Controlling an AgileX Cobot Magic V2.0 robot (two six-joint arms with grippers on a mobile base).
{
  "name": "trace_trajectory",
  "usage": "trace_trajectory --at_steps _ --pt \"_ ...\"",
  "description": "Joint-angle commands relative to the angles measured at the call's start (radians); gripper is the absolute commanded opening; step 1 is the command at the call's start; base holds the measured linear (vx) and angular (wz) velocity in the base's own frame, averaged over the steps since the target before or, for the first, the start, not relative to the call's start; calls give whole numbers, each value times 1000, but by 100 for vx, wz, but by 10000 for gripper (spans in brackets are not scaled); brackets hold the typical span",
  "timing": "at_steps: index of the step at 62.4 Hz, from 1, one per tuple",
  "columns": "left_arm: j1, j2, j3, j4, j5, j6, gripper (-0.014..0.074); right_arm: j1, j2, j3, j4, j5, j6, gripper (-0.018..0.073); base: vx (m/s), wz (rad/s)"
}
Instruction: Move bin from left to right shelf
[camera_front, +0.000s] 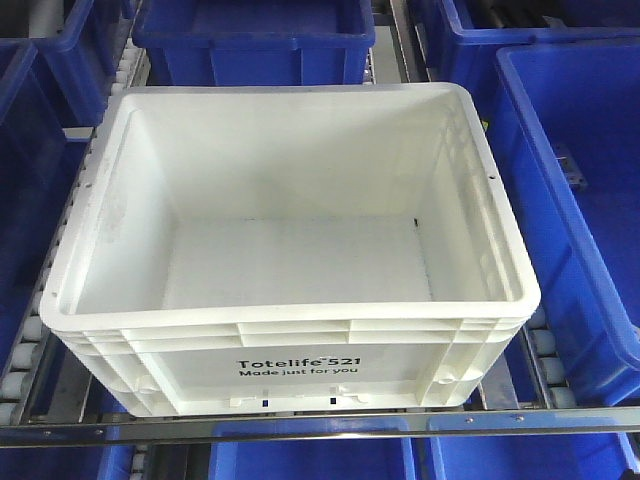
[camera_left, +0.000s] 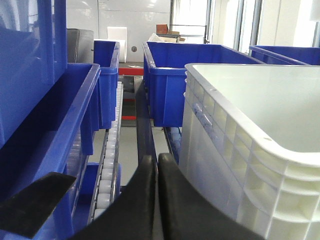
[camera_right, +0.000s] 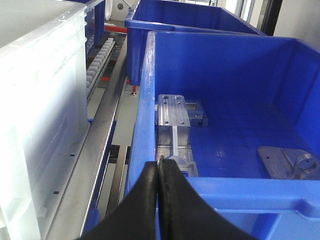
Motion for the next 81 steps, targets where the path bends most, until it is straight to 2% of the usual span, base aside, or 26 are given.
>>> trace_trajectory --at_steps 1,9,17,24,36,40,81 --pt "-6 -10 -21 -3 -72 -8 -6 -1 -16 12 0 -108 1 -8 0 0" --pt "-6 -10 -21 -3 -72 -8 -6 -2 -17 12 -42 -191 114 -8 0 0" --pt "-6 -10 -21 -3 -72 -8 -6 -2 -17 12 -87 -215 228 -8 0 0" --pt "-6 -10 -21 -3 -72 -8 -6 -2 -17 12 -86 -208 213 -8 0 0" --pt "-6 -10 -21 -3 -72 -8 -6 21 -17 12 -49 -201 114 -8 0 0" --pt "-6 -10 -21 -3 -72 -8 -6 56 -17 12 -49 -198 112 -8 0 0" --pt "-6 -10 -21 -3 -72 -8 -6 56 -16 12 -49 -198 114 -8 0 0"
